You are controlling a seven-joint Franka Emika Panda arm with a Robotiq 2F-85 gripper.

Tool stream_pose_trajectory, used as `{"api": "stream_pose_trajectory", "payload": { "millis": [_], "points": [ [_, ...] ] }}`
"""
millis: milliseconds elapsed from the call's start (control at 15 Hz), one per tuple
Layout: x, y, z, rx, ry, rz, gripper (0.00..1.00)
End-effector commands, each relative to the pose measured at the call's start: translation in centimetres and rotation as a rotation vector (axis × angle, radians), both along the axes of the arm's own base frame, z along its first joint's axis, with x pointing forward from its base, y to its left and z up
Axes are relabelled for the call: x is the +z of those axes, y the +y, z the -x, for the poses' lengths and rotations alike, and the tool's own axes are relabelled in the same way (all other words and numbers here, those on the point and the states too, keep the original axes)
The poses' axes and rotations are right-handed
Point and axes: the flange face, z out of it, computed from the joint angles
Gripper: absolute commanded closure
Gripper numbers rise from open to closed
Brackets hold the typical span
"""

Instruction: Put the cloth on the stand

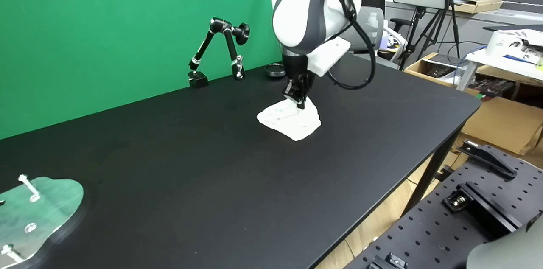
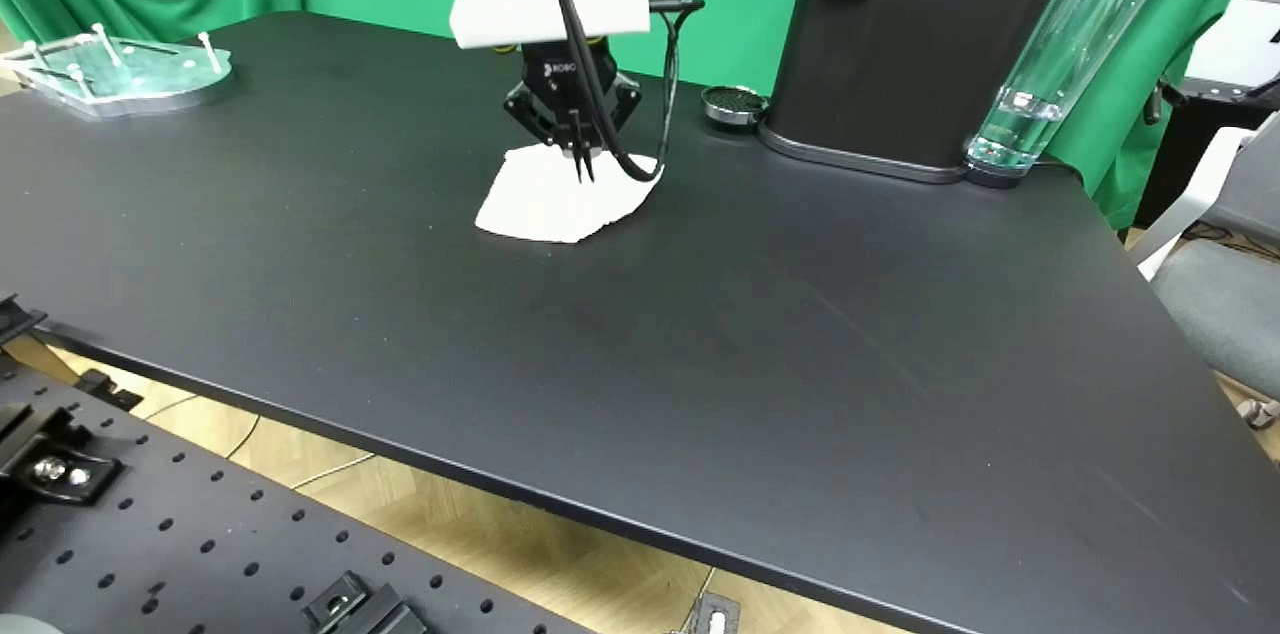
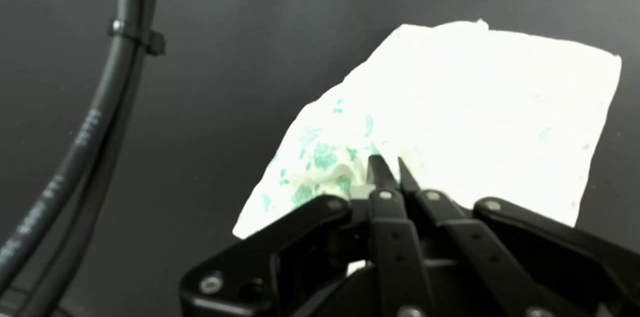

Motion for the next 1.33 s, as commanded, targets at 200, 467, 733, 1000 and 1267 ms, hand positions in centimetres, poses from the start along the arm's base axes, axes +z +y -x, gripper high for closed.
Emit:
{"api": "stream_pose_trajectory", "payload": {
  "millis": [200, 467, 733, 1000, 1267],
  "points": [
    [8.4, 2.2, -6.1, -0.084, -0.151, 0.016, 0.99],
    [13.1, 6.1, -9.3, -0.099, -0.221, -0.007, 0.99],
    [15.8, 11.3, -11.8, -0.093, -0.288, -0.03, 0.99],
    [17.0, 15.9, -13.4, -0.078, -0.331, -0.051, 0.99],
    [16.6, 18.8, -13.4, -0.055, -0.323, -0.053, 0.99]
  ]
}}
